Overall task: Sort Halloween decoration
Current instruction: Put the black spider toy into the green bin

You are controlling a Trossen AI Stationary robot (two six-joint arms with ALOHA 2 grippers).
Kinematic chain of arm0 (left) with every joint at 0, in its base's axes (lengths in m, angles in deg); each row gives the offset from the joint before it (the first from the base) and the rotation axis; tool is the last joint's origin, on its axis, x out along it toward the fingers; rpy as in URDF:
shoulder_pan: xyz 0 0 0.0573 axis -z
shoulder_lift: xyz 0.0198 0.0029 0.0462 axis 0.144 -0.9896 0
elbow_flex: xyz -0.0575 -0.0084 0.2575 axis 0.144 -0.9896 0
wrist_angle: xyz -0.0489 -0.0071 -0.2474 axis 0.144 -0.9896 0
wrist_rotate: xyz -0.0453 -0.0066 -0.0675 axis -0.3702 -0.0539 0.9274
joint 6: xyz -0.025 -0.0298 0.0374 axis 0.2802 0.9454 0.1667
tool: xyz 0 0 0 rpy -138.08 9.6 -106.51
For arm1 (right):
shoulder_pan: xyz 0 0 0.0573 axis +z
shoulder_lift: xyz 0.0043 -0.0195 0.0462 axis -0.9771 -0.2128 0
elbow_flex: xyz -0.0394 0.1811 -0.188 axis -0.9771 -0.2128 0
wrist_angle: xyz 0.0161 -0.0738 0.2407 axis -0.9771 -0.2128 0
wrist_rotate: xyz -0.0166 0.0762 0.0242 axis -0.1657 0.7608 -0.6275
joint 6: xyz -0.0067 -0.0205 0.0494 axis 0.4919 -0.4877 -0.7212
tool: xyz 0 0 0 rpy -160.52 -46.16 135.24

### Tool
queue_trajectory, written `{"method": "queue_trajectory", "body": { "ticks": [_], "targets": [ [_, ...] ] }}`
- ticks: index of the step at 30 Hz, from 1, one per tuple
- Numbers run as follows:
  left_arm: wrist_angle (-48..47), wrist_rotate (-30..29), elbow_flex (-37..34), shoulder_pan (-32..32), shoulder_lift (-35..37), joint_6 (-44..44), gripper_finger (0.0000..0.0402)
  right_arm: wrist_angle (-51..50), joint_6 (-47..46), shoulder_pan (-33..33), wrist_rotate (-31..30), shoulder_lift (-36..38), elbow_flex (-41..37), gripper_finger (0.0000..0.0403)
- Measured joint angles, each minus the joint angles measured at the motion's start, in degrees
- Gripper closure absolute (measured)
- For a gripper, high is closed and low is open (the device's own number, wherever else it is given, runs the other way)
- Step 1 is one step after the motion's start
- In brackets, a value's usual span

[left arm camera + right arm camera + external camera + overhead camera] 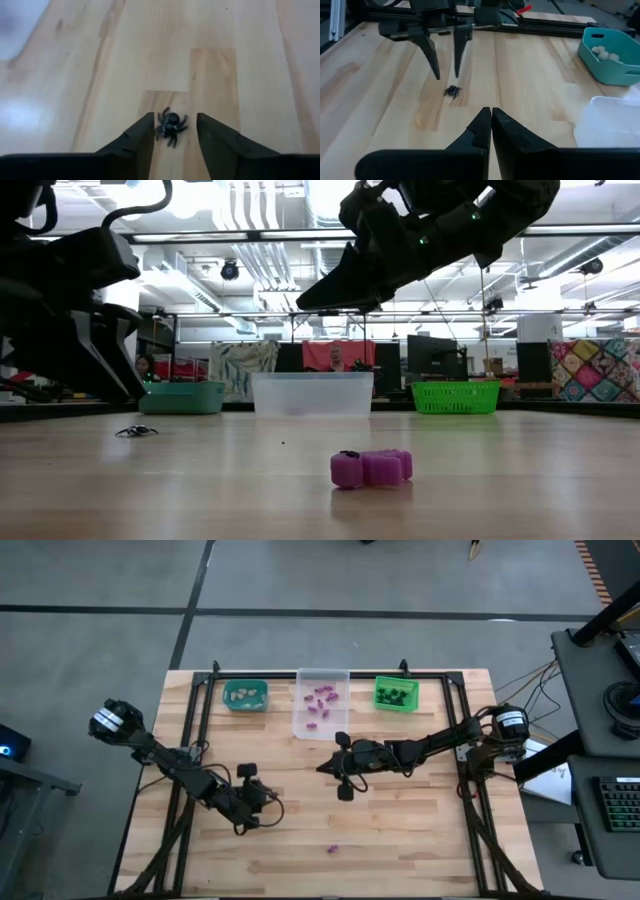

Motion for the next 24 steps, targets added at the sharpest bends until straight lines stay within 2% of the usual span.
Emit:
{"method": "queue_trajectory", "body": {
  "ticks": [4,9,15,24],
  "targets": [
    [4.3,-2.7,-1.9,0.0,0.3,-2.0,0.0236,0.0,-1.7,0.0,0.0,0.0,0.0,0.0394],
    [15.3,-2.7,-7.2,-0.3,0.3,-3.3,0.0205,0.0,-3.8,0.0,0.0,0.0,0.0,0.0394],
    [30.9,-2.1,-13.5,-0.3,0.3,-5.9,0.021,-0.1,-4.3,0.0,0.0,0.0,0.0,0.0394],
    [37.9,-1.1,-16.0,-0.3,-3.9,-6.3,0.0219,-0.1,-5.6,0.3,0.1,0.0,0.0,0.0394]
  ]
}}
